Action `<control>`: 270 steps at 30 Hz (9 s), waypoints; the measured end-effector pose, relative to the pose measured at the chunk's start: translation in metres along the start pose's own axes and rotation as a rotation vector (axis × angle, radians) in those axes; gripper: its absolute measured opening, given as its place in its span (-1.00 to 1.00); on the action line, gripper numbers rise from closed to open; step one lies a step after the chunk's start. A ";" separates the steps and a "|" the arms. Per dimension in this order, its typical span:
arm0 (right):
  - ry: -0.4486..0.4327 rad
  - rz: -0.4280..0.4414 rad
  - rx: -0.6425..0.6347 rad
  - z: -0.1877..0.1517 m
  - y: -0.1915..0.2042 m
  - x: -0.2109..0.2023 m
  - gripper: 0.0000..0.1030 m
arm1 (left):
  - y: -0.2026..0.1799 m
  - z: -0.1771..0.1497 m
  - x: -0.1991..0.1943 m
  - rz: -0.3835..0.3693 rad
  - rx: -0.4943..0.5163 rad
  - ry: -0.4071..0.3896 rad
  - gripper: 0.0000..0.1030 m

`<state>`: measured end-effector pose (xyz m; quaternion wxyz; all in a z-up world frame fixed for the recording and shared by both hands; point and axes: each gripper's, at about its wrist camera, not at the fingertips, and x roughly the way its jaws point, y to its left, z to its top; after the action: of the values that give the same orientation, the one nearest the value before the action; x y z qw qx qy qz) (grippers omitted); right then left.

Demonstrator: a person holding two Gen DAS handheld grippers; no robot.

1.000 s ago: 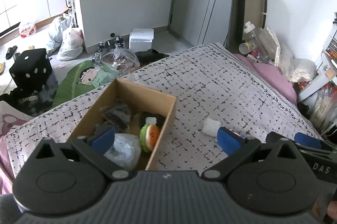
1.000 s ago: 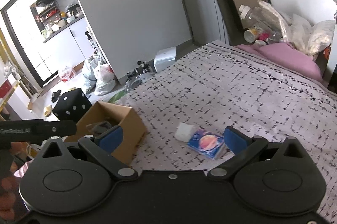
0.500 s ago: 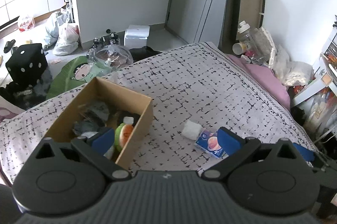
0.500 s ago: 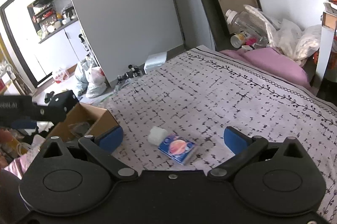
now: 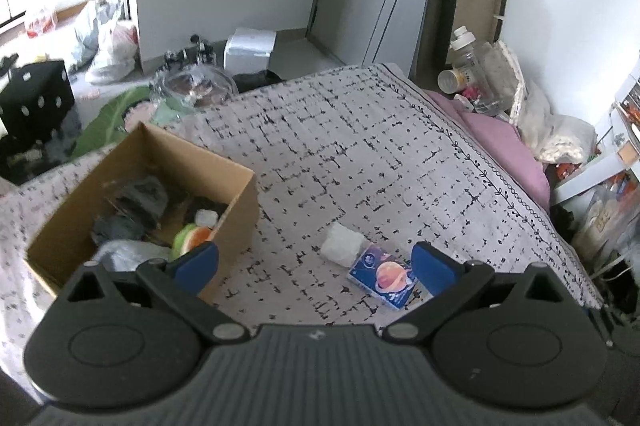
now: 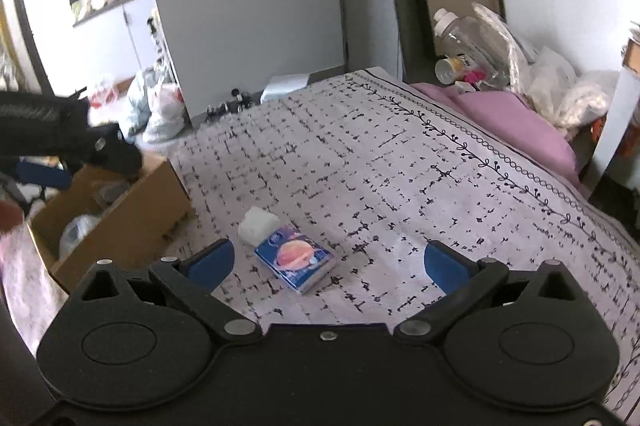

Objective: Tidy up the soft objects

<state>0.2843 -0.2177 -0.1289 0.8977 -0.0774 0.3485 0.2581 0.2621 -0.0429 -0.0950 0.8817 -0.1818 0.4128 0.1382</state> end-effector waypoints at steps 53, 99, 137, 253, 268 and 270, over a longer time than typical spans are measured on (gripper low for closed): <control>0.105 -0.046 -0.176 -0.008 0.030 0.159 0.17 | 0.000 0.009 0.166 -0.052 -0.201 0.235 0.18; 0.004 -0.117 0.111 0.029 0.000 0.054 0.15 | 0.013 0.000 0.058 -0.070 -0.046 0.024 -0.13; -0.165 0.022 -0.023 0.056 0.113 -0.015 0.15 | 0.138 0.016 -0.067 -0.034 -0.080 -0.105 -0.13; -0.098 -0.074 0.238 -0.013 0.167 -0.188 1.00 | 0.165 -0.064 -0.215 -0.092 0.234 -0.122 0.99; -0.129 -0.140 0.203 -0.034 0.181 -0.228 1.00 | 0.173 -0.091 -0.262 -0.120 0.260 -0.198 0.99; -0.122 -0.136 0.219 -0.040 0.180 -0.231 1.00 | 0.173 -0.093 -0.265 -0.126 0.264 -0.207 0.99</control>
<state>0.0233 -0.1711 0.0023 0.9357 0.0133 0.3132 0.1615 -0.0337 0.0470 0.0197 0.9426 -0.0748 0.3223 0.0451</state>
